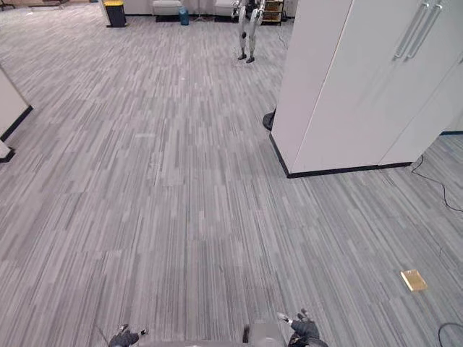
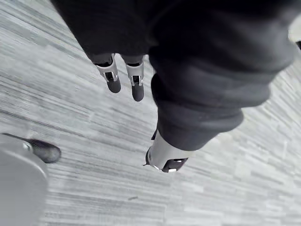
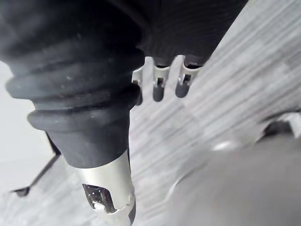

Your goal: Organize washtable

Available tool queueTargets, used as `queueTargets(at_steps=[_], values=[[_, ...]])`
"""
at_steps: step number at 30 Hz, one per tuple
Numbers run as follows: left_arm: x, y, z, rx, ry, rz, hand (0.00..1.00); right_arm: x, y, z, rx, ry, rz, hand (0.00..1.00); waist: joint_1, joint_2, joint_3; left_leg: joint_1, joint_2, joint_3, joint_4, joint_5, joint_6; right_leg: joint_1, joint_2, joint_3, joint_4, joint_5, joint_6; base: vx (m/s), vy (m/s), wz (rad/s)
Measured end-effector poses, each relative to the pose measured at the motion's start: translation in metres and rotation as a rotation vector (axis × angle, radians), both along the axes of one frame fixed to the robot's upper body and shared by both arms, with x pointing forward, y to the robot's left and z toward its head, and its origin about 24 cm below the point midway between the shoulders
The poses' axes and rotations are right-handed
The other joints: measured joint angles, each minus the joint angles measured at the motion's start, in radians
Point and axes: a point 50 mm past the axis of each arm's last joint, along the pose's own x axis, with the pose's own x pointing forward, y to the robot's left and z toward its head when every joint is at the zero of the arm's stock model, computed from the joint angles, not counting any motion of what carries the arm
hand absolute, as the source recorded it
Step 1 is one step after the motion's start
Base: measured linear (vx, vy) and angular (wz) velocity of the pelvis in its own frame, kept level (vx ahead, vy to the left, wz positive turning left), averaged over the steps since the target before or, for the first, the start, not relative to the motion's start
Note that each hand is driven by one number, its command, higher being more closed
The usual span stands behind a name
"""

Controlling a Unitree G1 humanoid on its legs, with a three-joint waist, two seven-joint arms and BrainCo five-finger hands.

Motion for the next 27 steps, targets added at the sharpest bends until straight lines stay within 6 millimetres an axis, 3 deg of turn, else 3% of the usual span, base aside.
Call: queueTargets(at_steps=[2,3,4,5,6,7,8,9,10,11,12,13,14,15,16,18,20,22,23,24,25,27], values=[[0.011,-0.012,0.001,-0.025,-0.025,-0.026,0.00,-0.026,-0.002,-0.003,0.007,0.069,-0.053,0.00,-0.002,0.012,0.002,0.045,0.017,-0.029,-0.002,-0.050,-0.011,-0.046,0.000,-0.006,-0.307,0.048,0.003,0.61,-0.130,0.76],[0.017,-0.020,0.001,-0.043,-0.039,-0.035,0.00,-0.044,0.003,-0.006,0.026,0.124,-0.077,0.00,-0.004,0.019,0.003,0.078,0.030,-0.055,0.002,-0.090,-0.032,-0.062,0.000,0.001,-0.562,0.119,0.000,0.95,-0.270,0.66],[0.021,-0.026,0.002,-0.058,-0.053,-0.021,0.00,-0.056,0.013,-0.008,0.054,0.164,-0.084,0.00,-0.016,0.030,0.005,0.122,0.060,-0.083,-0.001,-0.137,-0.051,-0.078,0.008,0.016,-0.717,0.153,0.007,1.00,-0.298,0.69],[0.021,-0.029,0.002,-0.066,-0.057,-0.004,0.00,-0.061,0.017,-0.009,0.068,0.180,-0.085,0.00,-0.028,0.043,0.002,0.150,0.088,-0.092,-0.007,-0.153,-0.059,-0.082,0.017,0.029,-0.735,0.153,0.008,1.10,-0.321,0.90],[0.017,-0.031,0.001,-0.063,-0.053,0.012,0.00,-0.070,0.029,-0.010,0.101,0.205,-0.090,0.00,-0.044,0.021,-0.008,0.167,0.095,-0.096,0.063,-0.158,-0.064,-0.085,0.000,0.061,-0.707,0.151,0.005,0.60,-0.166,0.72],[0.015,-0.031,0.000,-0.062,-0.049,0.015,0.00,-0.071,0.032,-0.011,0.108,0.212,-0.089,0.00,-0.047,0.012,-0.015,0.157,0.100,-0.097,0.134,-0.160,-0.066,-0.085,-0.003,0.062,-0.682,0.221,-0.004,0.82,-0.277,0.81],[0.017,-0.032,0.001,-0.070,-0.057,0.036,0.00,-0.074,0.025,-0.009,0.088,0.208,-0.097,0.00,-0.054,0.027,-0.023,0.079,0.145,-0.087,0.371,-0.136,-0.104,-0.078,0.003,0.027,-0.597,0.321,-0.021,0.94,-0.420,0.57],[0.020,-0.038,0.001,-0.092,-0.065,0.057,0.00,-0.072,0.016,-0.007,0.064,0.192,-0.085,0.00,-0.050,0.075,-0.020,-0.024,0.201,-0.075,0.623,0.010,-0.127,-0.059,0.039,-0.010,-0.521,0.306,-0.049,1.12,-0.490,0.39],[0.018,-0.038,0.000,-0.099,-0.061,0.064,0.00,-0.069,0.008,-0.005,0.046,0.180,-0.073,0.00,-0.043,0.096,-0.015,-0.067,0.230,-0.069,0.719,0.146,-0.129,-0.035,0.064,-0.023,-0.502,0.265,-0.063,1.08,-0.455,-0.09],[0.011,-0.029,0.000,-0.092,-0.058,0.142,0.00,-0.057,-0.003,-0.002,0.007,0.145,-0.050,0.00,-0.026,0.108,-0.009,-0.152,0.298,-0.020,0.890,0.361,-0.164,0.028,0.103,-0.015,-0.502,0.208,-0.091,0.89,-0.344,-0.51],[0.010,-0.025,0.001,-0.083,-0.065,0.176,0.00,-0.042,-0.003,-0.001,-0.003,0.110,-0.050,0.00,0.001,0.096,0.003,-0.223,0.354,0.053,1.048,0.327,-0.130,0.115,0.124,0.003,-0.528,0.178,-0.109,0.89,-0.340,-0.49],[0.011,-0.021,0.002,-0.075,-0.076,0.186,0.00,-0.038,-0.006,0.000,-0.012,0.102,-0.043,0.00,0.010,0.087,0.009,-0.259,0.368,0.081,1.100,0.295,-0.129,0.172,0.126,0.008,-0.559,0.173,-0.111,0.82,-0.316,-0.35],[0.011,-0.014,0.004,-0.054,-0.092,0.183,0.00,-0.019,-0.006,0.001,-0.018,0.056,-0.029,0.00,0.023,0.065,0.019,-0.318,0.365,0.124,1.133,0.230,-0.141,0.287,0.118,0.023,-0.633,0.173,-0.111,0.77,-0.279,-0.25],[0.011,-0.011,0.005,-0.040,-0.097,0.166,0.00,0.001,-0.003,0.003,-0.012,0.010,-0.010,0.00,0.034,0.045,0.019,-0.370,0.356,0.170,1.089,0.179,-0.159,0.377,0.105,0.038,-0.714,0.172,-0.110,0.71,-0.248,-0.25],[0.011,-0.011,0.005,-0.037,-0.096,0.157,0.00,0.011,-0.003,0.005,-0.014,-0.017,0.005,0.00,0.036,0.046,0.015,-0.395,0.357,0.190,1.041,0.158,-0.166,0.414,0.101,0.047,-0.748,0.169,-0.105,0.77,-0.213,-0.38],[0.006,-0.013,0.004,-0.047,-0.088,0.172,0.00,0.053,-0.005,0.015,-0.026,-0.135,0.021,0.00,0.061,0.065,0.018,-0.477,0.361,0.243,0.743,0.115,-0.174,0.539,0.096,0.070,-0.844,0.134,-0.072,0.72,-0.108,-0.37],[0.005,-0.013,0.003,-0.047,-0.086,0.179,0.00,0.062,-0.004,0.018,-0.026,-0.159,0.017,0.00,0.061,0.066,0.018,-0.485,0.321,0.249,0.456,0.122,-0.185,0.593,0.082,0.064,-0.860,0.091,-0.062,0.47,0.025,0.02],[0.002,-0.016,0.002,-0.053,-0.073,0.178,0.00,0.063,-0.008,0.019,-0.042,-0.164,0.005,0.00,0.063,0.085,0.011,-0.486,0.259,0.215,0.028,0.165,-0.240,0.677,0.080,0.055,-0.877,0.011,-0.037,0.60,0.119,0.25],[0.000,-0.016,0.001,-0.053,-0.071,0.179,0.00,0.062,-0.009,0.019,-0.047,-0.159,0.001,0.00,0.064,0.093,0.007,-0.507,0.257,0.211,-0.004,0.165,-0.240,0.693,0.084,0.052,-0.878,-0.010,-0.028,0.64,0.208,0.17],[-0.001,-0.014,0.001,-0.048,-0.069,0.182,0.00,0.055,-0.011,0.017,-0.052,-0.143,-0.001,0.00,0.074,0.100,0.001,-0.544,0.254,0.220,-0.006,0.165,-0.231,0.728,0.080,0.044,-0.879,-0.051,-0.003,0.79,0.332,-0.07],[-0.002,-0.008,0.002,-0.030,-0.063,0.179,0.00,0.046,-0.007,0.013,-0.038,-0.113,0.001,0.00,0.098,0.082,-0.020,-0.553,0.231,0.238,0.053,0.289,-0.136,0.759,0.041,0.062,-0.871,-0.077,0.020,0.82,0.348,-0.11],[-0.012,-0.006,0.000,-0.022,-0.030,0.154,0.00,0.034,-0.001,0.008,-0.022,-0.070,0.028,0.00,0.108,0.057,-0.078,-0.545,0.176,0.255,0.030,0.410,-0.039,0.703,-0.014,0.098,-0.740,-0.071,0.029,0.73,0.320,0.13]])
